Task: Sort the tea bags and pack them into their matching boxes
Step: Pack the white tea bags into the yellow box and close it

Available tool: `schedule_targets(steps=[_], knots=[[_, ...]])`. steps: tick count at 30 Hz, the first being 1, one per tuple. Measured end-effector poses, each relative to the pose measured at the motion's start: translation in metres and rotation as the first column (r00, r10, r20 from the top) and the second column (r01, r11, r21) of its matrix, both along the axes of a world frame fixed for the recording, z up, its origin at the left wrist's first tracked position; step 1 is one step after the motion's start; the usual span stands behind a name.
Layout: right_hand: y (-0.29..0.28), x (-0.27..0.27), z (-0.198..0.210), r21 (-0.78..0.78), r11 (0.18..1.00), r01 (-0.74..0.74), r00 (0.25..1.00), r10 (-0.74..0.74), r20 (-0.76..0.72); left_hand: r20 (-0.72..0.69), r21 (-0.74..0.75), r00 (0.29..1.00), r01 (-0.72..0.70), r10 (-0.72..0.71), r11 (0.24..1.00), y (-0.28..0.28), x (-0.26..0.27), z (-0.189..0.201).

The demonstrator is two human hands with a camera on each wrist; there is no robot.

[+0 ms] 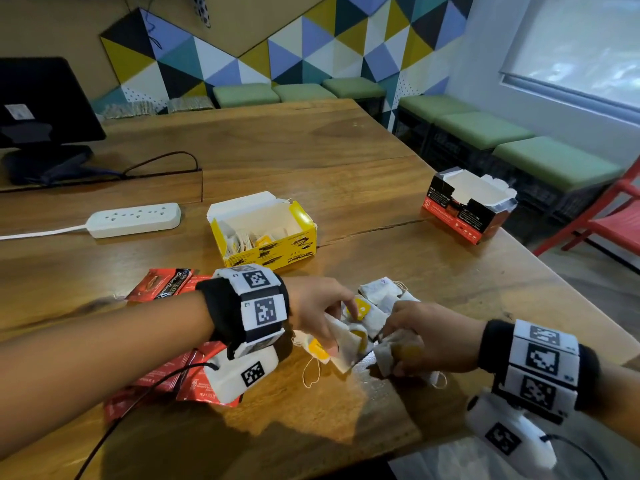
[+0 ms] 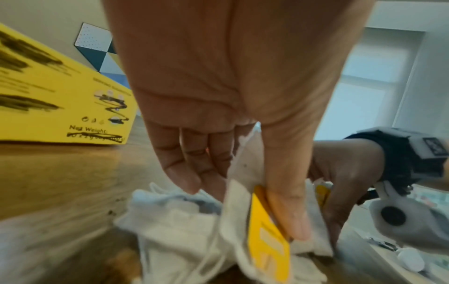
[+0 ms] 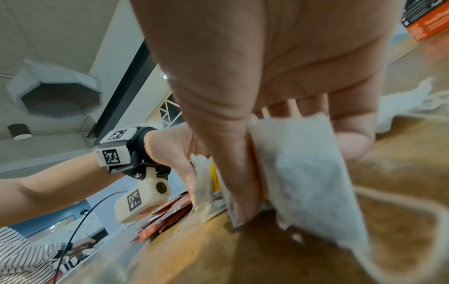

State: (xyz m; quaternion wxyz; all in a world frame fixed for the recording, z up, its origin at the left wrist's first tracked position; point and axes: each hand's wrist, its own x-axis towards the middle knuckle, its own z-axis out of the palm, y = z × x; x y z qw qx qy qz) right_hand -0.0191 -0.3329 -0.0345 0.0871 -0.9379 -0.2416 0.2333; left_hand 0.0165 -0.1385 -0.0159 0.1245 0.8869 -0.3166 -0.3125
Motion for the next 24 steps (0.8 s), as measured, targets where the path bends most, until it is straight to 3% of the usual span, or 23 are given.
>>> schedule_targets(steps=[9, 16, 20, 24], knots=[[-0.008, 0.003, 0.004, 0.028, 0.999, 0.039, 0.999, -0.04, 0.031, 0.141, 0.099, 0.985, 0.082, -0.096, 0.992, -0.01, -0.004, -0.01], [-0.016, 0.029, 0.023, 0.116, 0.979, 0.167, 0.986, -0.169, 0.009, 0.282, -0.002, 0.945, 0.174, -0.167, 0.985, -0.008, -0.013, -0.011], [-0.018, 0.043, 0.032, 0.258, 0.933, 0.25, 0.968, -0.247, -0.044, 0.291, -0.034, 0.934, 0.224, -0.205, 0.974, -0.008, -0.017, -0.012], [-0.004, 0.051, 0.026, 0.299, 0.92, 0.254, 0.967, -0.231, -0.11, 0.235, -0.148, 0.963, 0.165, -0.128, 0.975, -0.011, -0.018, -0.013]])
